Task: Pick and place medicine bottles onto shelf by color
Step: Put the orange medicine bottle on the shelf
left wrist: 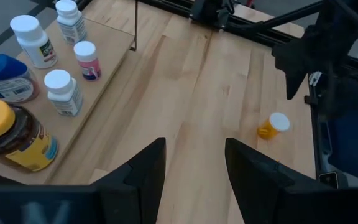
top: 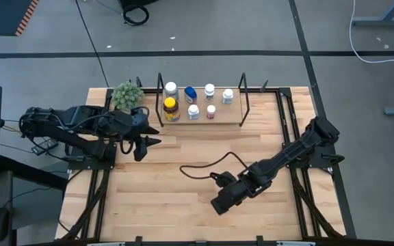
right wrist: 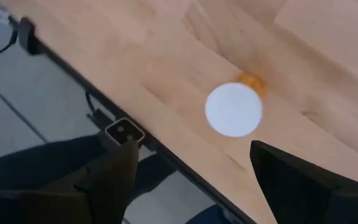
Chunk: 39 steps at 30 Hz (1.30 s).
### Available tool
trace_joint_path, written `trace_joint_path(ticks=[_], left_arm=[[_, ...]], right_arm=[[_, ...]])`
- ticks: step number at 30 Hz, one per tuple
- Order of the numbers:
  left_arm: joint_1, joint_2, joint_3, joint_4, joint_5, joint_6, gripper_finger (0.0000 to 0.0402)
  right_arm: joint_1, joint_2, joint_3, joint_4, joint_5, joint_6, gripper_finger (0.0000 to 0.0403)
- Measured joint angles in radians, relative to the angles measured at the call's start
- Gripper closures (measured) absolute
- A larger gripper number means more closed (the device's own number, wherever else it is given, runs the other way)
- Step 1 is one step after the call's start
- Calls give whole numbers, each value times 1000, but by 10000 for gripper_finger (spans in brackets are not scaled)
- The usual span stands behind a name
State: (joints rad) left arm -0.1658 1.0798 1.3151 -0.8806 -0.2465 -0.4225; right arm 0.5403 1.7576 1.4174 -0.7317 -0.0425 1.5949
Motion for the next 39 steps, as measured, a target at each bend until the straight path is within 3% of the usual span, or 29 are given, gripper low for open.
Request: trace_joint_path(ticks=[6,13,19,25,29,39], left_arm=[[0,0,0,0,-1,19,230],[1,0,0,3,-15,16,230],[1,0,0,-1,-15,10,230],[1,0,0,-15,-15,-67,230],[0,0,0,-14,-15,-67,230],[0,0,0,-13,-15,-64,230]], right_arm=[[6,0,0,3,20,-225,86],[5,13,1,4,128,-590,86],[35,125,3,53,39,-801,86],[53,177,18,55,59,-802,86],[51,165,13,38,136,-797,86],[45,164,81,-32,169,-804,86]])
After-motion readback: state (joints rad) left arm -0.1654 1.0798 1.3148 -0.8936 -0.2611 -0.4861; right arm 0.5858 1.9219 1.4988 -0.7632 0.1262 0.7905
